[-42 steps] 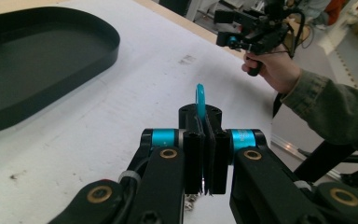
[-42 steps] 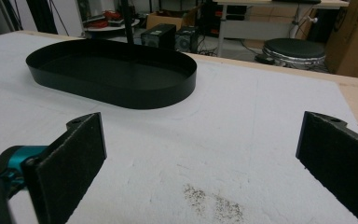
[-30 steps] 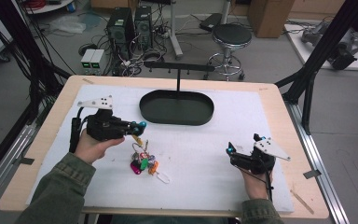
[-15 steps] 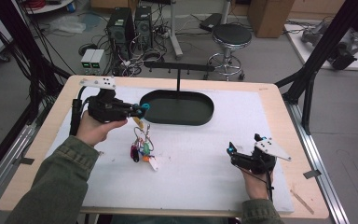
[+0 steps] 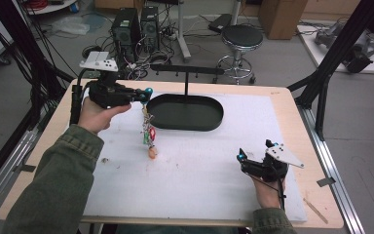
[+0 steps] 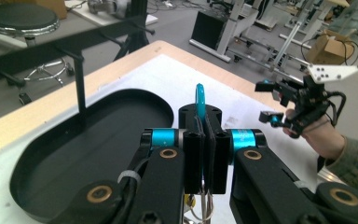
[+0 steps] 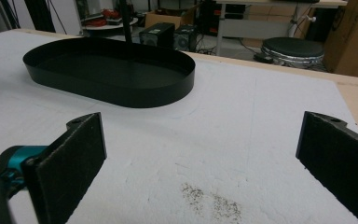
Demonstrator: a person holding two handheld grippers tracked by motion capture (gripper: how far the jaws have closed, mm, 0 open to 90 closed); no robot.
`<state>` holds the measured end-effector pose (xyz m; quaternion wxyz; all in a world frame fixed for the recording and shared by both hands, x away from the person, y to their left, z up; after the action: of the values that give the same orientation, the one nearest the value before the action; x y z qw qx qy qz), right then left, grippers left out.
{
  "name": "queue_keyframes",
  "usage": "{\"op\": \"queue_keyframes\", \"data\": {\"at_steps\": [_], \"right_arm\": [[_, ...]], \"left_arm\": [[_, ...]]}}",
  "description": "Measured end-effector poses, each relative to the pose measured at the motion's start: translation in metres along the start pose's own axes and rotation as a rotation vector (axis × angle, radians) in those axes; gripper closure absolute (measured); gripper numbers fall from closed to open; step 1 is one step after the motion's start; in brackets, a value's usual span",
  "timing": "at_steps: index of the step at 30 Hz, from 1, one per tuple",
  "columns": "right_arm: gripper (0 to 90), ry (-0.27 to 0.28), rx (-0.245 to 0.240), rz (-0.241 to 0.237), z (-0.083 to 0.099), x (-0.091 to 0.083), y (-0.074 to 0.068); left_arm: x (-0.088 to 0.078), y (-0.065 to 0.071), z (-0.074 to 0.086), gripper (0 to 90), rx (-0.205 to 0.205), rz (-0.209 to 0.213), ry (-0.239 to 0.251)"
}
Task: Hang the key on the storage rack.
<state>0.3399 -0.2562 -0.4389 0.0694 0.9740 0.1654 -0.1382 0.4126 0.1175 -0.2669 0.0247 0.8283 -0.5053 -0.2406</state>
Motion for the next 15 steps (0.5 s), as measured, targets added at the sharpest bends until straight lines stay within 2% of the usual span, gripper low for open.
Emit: {"op": "queue_keyframes", "data": {"at_steps": [9, 15], "right_arm": [[0.4, 0.003, -0.008, -0.005, 0.0, -0.001, -0.001], [0.5, 0.008, -0.008, -0.009, -0.001, -0.002, -0.001]], "left_arm": [[0.0, -0.013, -0.026, 87.5, -0.009, -0.04, 0.03], [0.003, -0.018, -0.04, 87.5, -0.015, -0.043, 0.039]]}}
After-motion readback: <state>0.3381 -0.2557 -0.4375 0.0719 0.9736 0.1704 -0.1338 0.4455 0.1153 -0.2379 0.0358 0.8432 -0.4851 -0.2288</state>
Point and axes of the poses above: each handheld gripper's, and its own axes: x roughly forward along the jaws, z roughly out of its underside, y roughly to its right, the point moved 7 cm from there along x, roughly forward along the jaws, and after that the axes turned 5 degrees about -x, right-handed, at the moved point
